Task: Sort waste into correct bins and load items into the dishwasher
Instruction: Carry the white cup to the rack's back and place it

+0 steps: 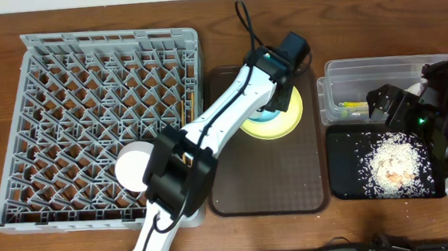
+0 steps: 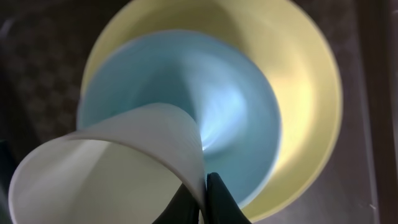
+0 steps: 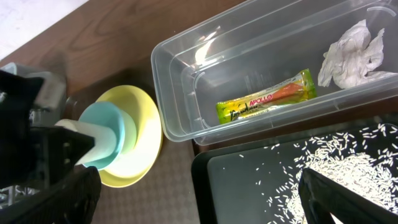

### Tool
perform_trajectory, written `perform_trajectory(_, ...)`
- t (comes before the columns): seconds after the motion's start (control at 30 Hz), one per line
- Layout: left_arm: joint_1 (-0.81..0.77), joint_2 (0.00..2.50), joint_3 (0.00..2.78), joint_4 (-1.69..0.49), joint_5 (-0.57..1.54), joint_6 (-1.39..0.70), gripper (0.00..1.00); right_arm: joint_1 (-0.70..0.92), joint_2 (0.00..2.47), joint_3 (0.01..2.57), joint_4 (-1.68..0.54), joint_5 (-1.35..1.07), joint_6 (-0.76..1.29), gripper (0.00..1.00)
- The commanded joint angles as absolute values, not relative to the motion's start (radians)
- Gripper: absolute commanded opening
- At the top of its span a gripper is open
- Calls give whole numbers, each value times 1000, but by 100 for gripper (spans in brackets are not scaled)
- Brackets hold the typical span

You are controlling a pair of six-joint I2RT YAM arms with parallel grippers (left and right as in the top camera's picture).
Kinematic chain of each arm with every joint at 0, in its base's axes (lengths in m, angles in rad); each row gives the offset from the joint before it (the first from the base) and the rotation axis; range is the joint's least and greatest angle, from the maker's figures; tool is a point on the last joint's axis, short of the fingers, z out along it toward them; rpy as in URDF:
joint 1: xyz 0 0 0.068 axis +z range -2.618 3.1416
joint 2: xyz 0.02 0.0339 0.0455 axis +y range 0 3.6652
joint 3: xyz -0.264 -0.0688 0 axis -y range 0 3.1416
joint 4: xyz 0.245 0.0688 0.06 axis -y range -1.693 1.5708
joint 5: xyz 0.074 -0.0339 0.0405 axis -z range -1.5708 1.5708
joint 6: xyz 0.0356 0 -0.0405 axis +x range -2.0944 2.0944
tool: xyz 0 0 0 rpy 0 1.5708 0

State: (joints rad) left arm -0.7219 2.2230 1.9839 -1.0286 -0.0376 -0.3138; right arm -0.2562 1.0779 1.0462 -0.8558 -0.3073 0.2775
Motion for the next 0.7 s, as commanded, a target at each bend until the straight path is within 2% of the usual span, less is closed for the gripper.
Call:
perform_trajectory(0.0, -717, 2049, 2008, -1052, -45, -311, 8, -261, 1073, 1056, -857, -315, 273, 99)
perform_trajectory(0.2, -671, 1873, 2008, -1084, -22, -311, 8, -261, 1073, 1056, -857, -315, 273, 99)
perform_trajectory(0.37, -556, 1795, 2008, -1105, 101, -290, 8, -261, 1073, 1056, -857, -315, 273, 99)
perform_trajectory(0.67, -170, 1831, 2006, -1097, 692, -216, 8, -261, 1073, 1056, -857, -315, 273, 99)
